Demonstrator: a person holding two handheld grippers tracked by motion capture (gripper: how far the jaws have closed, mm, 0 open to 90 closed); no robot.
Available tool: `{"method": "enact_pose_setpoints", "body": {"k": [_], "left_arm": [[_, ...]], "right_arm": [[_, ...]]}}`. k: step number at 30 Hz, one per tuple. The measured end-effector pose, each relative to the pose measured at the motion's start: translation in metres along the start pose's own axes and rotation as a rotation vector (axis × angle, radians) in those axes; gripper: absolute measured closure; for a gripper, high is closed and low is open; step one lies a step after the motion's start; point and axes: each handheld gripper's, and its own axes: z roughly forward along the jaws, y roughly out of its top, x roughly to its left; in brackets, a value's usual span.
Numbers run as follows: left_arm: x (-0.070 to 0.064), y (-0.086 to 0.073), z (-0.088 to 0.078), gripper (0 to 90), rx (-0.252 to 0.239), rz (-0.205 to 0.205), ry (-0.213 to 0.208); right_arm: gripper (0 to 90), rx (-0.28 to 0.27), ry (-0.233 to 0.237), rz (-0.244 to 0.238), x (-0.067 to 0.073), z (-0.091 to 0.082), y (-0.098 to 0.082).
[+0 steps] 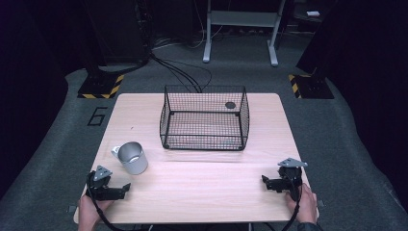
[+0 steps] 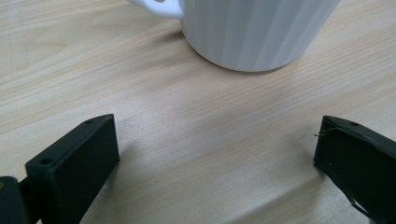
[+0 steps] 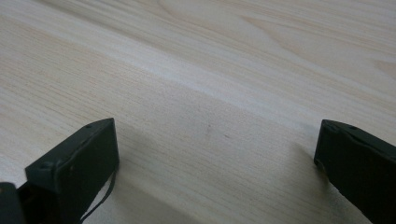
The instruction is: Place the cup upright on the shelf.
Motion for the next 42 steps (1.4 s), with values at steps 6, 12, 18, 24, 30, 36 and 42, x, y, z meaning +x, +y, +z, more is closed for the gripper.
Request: {"method": "enact_pose_setpoints", "body": {"k": [6, 12, 18, 24, 30, 36, 42], "left_arm": [[0.0, 0.0, 0.0, 0.1, 0.002, -0.002, -0.001], [0.001, 0.001, -0.001, 0.2, -0.004, -0.022, -0.013], [-0.002, 0.006, -0.01, 0.2, -0.032, -0.024, -0.014], [-0.002, 0.013, -0.021, 0.2, -0.071, -0.03, -0.012], [-0.001, 0.026, -0.035, 0.2, -0.097, -0.031, -0.035], [-0.004, 0.046, -0.051, 0.2, -0.14, -0.008, -0.04], [-0.008, 0.067, -0.058, 0.0, -0.188, 0.024, -0.037]], "right_arm": [[0.0, 0.004, 0.004, 0.01, 0.001, 0.0, 0.0], [0.0, -0.001, 0.02, -0.013, 0.0, 0.001, 0.002], [0.0, -0.001, 0.022, -0.016, 0.0, 0.002, 0.002], [0.0, -0.001, 0.024, -0.018, 0.0, 0.002, 0.002], [0.0, -0.002, 0.025, -0.018, 0.0, 0.002, 0.002], [0.0, -0.002, 0.025, -0.018, 0.0, 0.002, 0.002], [0.0, -0.001, 0.025, -0.018, 0.0, 0.002, 0.002]]}}
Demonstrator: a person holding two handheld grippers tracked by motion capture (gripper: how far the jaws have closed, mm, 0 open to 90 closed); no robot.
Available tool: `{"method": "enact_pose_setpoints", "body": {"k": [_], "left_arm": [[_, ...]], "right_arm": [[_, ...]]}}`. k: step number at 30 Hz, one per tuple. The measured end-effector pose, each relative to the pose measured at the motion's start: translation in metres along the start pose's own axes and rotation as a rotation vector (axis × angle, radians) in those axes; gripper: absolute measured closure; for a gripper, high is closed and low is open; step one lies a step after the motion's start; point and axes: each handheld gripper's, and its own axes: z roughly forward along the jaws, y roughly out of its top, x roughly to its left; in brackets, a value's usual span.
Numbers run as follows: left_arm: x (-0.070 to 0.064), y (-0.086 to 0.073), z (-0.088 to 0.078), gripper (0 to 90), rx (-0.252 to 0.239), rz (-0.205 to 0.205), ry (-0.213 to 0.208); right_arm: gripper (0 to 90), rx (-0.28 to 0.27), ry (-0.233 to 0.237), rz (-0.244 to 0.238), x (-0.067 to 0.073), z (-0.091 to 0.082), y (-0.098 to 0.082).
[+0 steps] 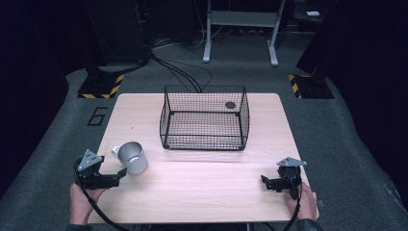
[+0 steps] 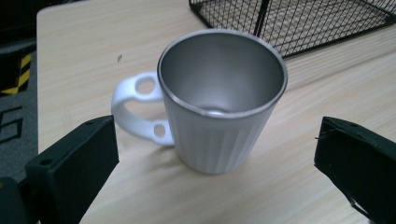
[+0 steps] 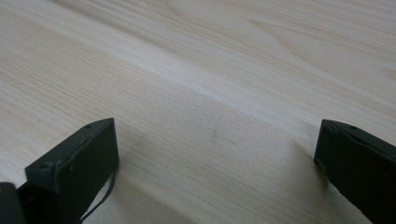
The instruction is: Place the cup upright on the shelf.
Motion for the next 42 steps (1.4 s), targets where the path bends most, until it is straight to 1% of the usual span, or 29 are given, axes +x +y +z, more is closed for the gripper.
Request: {"method": "enact_pose_setpoints", "body": {"k": [2, 3, 4, 6, 7, 8, 10, 14, 15, 16, 19, 20, 21, 22, 23, 24, 27, 28, 32, 33, 35, 39, 40, 42], "left_arm": [[-0.001, 0.007, 0.002, 0.0, -0.001, 0.013, -0.01], [-0.001, 0.007, 0.002, 0.0, -0.001, 0.013, -0.01], [-0.001, 0.013, 0.005, 0.0, -0.006, 0.023, -0.016], [-0.002, 0.019, 0.009, 0.0, -0.016, 0.034, -0.024], [-0.002, 0.019, 0.009, 0.0, -0.016, 0.034, -0.024], [-0.001, 0.024, 0.014, 0.0, -0.005, 0.045, -0.033], [-0.001, 0.028, 0.019, 0.0, -0.001, 0.05, -0.05], [0.0, 0.033, 0.031, 0.0, -0.005, 0.061, -0.063], [0.0, 0.033, 0.031, 0.0, -0.005, 0.061, -0.063], [0.002, 0.035, 0.035, 0.0, 0.011, 0.065, -0.077], [0.004, 0.036, 0.04, 0.0, 0.015, 0.059, -0.085], [0.005, 0.037, 0.042, 0.0, 0.025, 0.055, -0.096], [0.005, 0.037, 0.045, 0.0, 0.022, 0.05, -0.102], [0.006, 0.038, 0.048, 0.0, 0.032, 0.053, -0.109], [0.006, 0.039, 0.05, 0.0, 0.029, 0.054, -0.105], [0.007, 0.04, 0.051, 0.0, 0.036, 0.056, -0.114], [0.007, 0.04, 0.055, 0.0, 0.044, 0.062, -0.114], [0.008, 0.04, 0.058, 0.0, 0.053, 0.06, -0.12], [0.008, 0.04, 0.062, 0.0, 0.052, 0.051, -0.127], [0.008, 0.039, 0.064, 0.0, 0.043, 0.045, -0.125], [0.009, 0.04, 0.065, 0.0, 0.062, 0.049, -0.133], [0.008, 0.039, 0.07, 0.0, 0.064, 0.051, -0.137], [0.008, 0.039, 0.071, 0.0, 0.069, 0.057, -0.136], [0.007, 0.038, 0.072, 0.3, 0.076, 0.056, -0.141]], "right_arm": [[0.0, 0.0, 0.0, 0.0, 0.0, 0.0, 0.0], [0.0, 0.0, 0.0, 0.0, 0.0, 0.0, 0.0], [0.0, 0.0, 0.0, 0.0, 0.0, 0.0, 0.0], [0.0, 0.0, 0.0, 0.0, 0.0, 0.0, 0.0], [0.0, 0.0, 0.0, 0.0, 0.0, 0.0, 0.0], [0.0, 0.0, 0.0, 0.0, 0.0, 0.0, 0.0], [0.0, 0.0, 0.0, 0.0, 0.0, 0.0, 0.0], [0.0, 0.0, 0.0, 0.0, 0.0, 0.0, 0.0], [0.0, 0.0, 0.0, 0.0, 0.0, 0.0, 0.0], [0.0, 0.0, 0.0, 0.0, 0.0, 0.0, 0.0], [0.0, 0.0, 0.0, 0.0, 0.0, 0.0, 0.0], [0.0, 0.0, 0.0, 0.0, 0.0, 0.0, 0.0], [0.0, 0.0, 0.0, 0.0, 0.0, 0.0, 0.0], [0.0, 0.0, 0.0, 0.0, 0.0, 0.0, 0.0], [0.0, 0.0, 0.0, 0.0, 0.0, 0.0, 0.0], [0.0, 0.0, 0.0, 0.0, 0.0, 0.0, 0.0], [0.0, 0.0, 0.0, 0.0, 0.0, 0.0, 0.0], [0.0, 0.0, 0.0, 0.0, 0.0, 0.0, 0.0], [0.0, 0.0, 0.0, 0.0, 0.0, 0.0, 0.0], [0.0, 0.0, 0.0, 0.0, 0.0, 0.0, 0.0], [0.0, 0.0, 0.0, 0.0, 0.0, 0.0, 0.0], [0.0, 0.0, 0.0, 0.0, 0.0, 0.0, 0.0], [0.0, 0.0, 0.0, 0.0, 0.0, 0.0, 0.0], [0.0, 0.0, 0.0, 0.0, 0.0, 0.0, 0.0]]}}
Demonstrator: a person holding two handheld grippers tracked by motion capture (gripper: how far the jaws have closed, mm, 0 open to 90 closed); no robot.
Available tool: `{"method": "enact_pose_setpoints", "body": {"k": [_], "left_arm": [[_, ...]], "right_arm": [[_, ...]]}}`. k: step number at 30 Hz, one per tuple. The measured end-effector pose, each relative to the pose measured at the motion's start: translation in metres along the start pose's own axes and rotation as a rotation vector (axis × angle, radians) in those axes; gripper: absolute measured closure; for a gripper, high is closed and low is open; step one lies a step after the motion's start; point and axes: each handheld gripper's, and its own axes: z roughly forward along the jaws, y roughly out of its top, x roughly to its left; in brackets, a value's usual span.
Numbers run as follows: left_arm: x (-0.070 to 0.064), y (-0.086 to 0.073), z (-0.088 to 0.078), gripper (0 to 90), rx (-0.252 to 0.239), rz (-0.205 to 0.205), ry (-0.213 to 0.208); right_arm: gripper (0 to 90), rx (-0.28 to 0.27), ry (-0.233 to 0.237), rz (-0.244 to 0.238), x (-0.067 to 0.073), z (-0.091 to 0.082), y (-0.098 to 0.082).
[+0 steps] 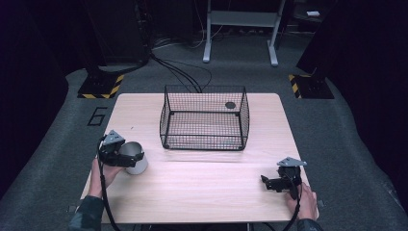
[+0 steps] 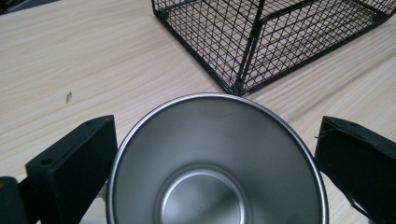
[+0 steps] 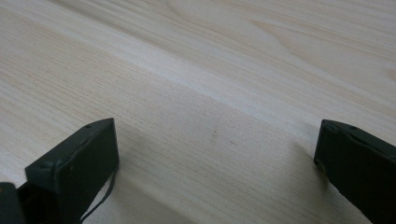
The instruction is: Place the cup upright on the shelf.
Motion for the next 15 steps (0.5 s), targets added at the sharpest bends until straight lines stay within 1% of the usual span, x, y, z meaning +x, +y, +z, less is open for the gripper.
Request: {"method": "enact_pose_setpoints", "body": {"k": [1, 3, 5, 7, 9, 11, 12, 15], "left_arm": [[0.0, 0.0, 0.0, 0.3, 0.0, 0.0, 0.0], [-0.0006, -0.0009, 0.002, 0.7, 0.005, 0.015, 0.006], [-0.0009, -0.0024, 0.0034, 2.7, 0.011, 0.018, 0.012], [-0.0003, -0.0043, 0.0041, 5.4, 0.013, 0.012, 0.016], [0.0008, -0.006, 0.0038, 5.4, 0.006, 0.008, 0.009], [0.0006, -0.0059, 0.0041, 5.8, 0.005, 0.014, 0.011], [-0.0001, -0.0056, 0.0044, 5.9, 0.003, 0.006, 0.016], [-0.0001, -0.0052, 0.0042, 6.1, 0.007, 0.009, 0.016]], "right_arm": [[0.0, 0.0, 0.0, 0.0, 0.0, 0.0, 0.0], [0.0, 0.0, 0.0, 0.0, 0.0, 0.0, 0.0], [0.0, 0.0, 0.0, 0.0, 0.0, 0.0, 0.0], [0.0, 0.0, 0.0, 0.0, 0.0, 0.0, 0.0], [0.0, 0.0, 0.0, 0.0, 0.0, 0.0, 0.0], [0.0, 0.0, 0.0, 0.0, 0.0, 0.0, 0.0], [0.0, 0.0, 0.0, -0.001, 0.0, 0.0, 0.0], [0.0, 0.0, 0.0, 0.0, 0.0, 0.0, 0.0]]}}
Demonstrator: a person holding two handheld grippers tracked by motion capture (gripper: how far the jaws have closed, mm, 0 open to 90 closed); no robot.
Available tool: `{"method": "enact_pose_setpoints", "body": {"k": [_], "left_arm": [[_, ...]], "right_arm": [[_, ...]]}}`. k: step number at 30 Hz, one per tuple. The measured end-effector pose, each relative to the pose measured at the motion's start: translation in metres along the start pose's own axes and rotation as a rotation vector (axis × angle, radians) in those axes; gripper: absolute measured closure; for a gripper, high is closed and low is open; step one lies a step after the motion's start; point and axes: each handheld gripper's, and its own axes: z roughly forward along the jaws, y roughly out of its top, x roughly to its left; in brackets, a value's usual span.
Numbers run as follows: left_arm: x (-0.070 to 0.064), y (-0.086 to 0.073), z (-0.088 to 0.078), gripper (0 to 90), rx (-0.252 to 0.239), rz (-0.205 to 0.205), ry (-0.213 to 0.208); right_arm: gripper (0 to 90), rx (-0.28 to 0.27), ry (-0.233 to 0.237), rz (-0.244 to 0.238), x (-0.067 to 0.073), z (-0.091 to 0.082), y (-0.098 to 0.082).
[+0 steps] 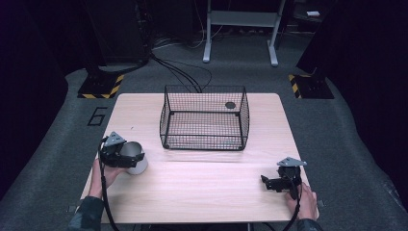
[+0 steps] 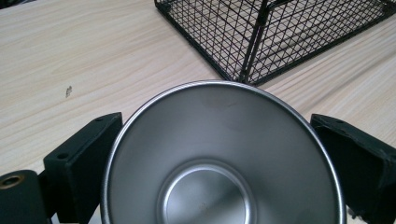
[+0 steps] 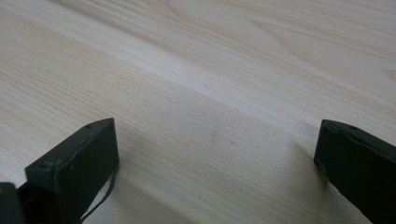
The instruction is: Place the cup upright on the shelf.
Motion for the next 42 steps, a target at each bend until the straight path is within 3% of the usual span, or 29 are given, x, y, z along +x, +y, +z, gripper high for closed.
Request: {"method": "enact_pose_setpoints", "body": {"k": [18, 24, 30, 42], "left_arm": [[-0.003, 0.006, -0.008, 6.5, -0.021, 0.011, -0.025], [-0.01, 0.011, -0.014, 6.5, -0.018, 0.037, -0.028], [-0.015, 0.015, -0.019, 6.5, -0.028, 0.034, -0.037], [-0.031, 0.025, -0.024, 6.5, -0.04, 0.084, -0.078]], "right_arm": [[0.0, 0.0, 0.0, 0.0, 0.0, 0.0, 0.0], [0.0, 0.0, 0.0, 0.0, 0.0, 0.0, 0.0], [0.0, 0.0, 0.0, -0.001, 0.0, 0.0, 0.0], [0.0, 0.0, 0.0, -0.001, 0.0, 0.0, 0.0]]}}
